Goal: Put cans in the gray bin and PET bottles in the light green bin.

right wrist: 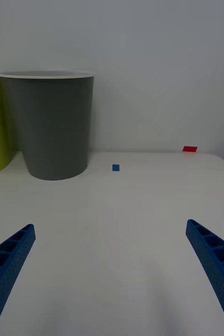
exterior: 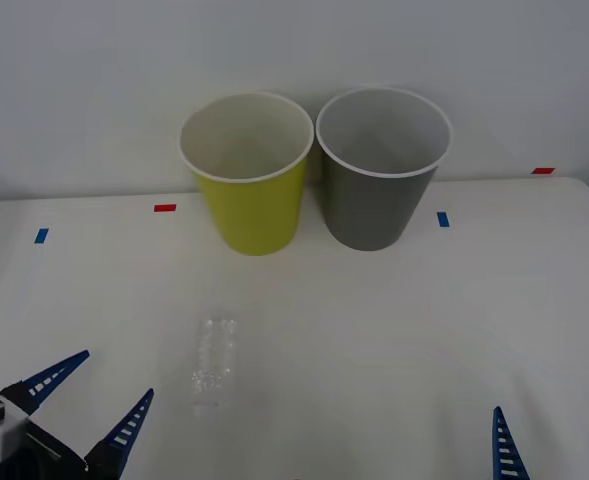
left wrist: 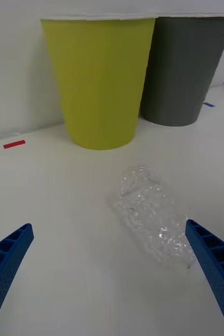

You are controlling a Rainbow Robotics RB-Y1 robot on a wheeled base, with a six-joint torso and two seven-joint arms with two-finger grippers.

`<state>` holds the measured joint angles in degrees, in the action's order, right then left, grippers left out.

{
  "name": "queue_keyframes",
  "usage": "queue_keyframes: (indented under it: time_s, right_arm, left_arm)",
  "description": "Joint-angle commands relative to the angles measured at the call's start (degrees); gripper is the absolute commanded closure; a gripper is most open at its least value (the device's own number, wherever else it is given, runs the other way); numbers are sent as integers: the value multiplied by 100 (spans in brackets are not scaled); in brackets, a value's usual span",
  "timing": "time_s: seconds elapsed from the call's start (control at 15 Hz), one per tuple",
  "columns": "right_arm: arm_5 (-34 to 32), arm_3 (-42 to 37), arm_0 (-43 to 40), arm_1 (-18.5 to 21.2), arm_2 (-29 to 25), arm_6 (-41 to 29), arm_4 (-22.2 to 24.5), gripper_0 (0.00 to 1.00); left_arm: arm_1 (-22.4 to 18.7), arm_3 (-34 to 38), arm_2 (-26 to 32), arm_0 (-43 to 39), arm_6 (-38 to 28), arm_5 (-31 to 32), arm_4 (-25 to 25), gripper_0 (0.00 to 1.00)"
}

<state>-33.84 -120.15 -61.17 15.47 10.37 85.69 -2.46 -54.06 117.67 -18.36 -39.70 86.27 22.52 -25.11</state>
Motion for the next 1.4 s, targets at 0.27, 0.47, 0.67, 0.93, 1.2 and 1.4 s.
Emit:
queue_keyframes:
  time_s: [0.27, 0.47, 0.67, 0.93, 1.2, 1.4]
  right_arm:
    - [0, 0, 0, 0, 0, 0, 0, 0]
    - [0, 0, 0, 0, 0, 0, 0, 0]
    - [0, 0, 0, 0, 0, 0, 0, 0]
    - [0, 0, 0, 0, 0, 0, 0, 0]
    - [0, 0, 0, 0, 0, 0, 0, 0]
    - [0, 0, 0, 0, 0, 0, 0, 0]
  left_arm:
    - [-175, 950, 316, 208, -75, -2024, -1048, 0]
    - [-325, 1548, 896, 243, -154, -3509, -1628, 0]
    - [-413, 1838, 1388, 472, -303, -4819, -2217, 0]
    - [-404, 1847, 1590, 1061, -558, -5997, -2709, 0]
    - [-421, 2049, 1590, 1755, -1507, -7333, -2788, 0]
    - [-421, 2128, 1590, 2274, -2202, -8203, -2850, 0]
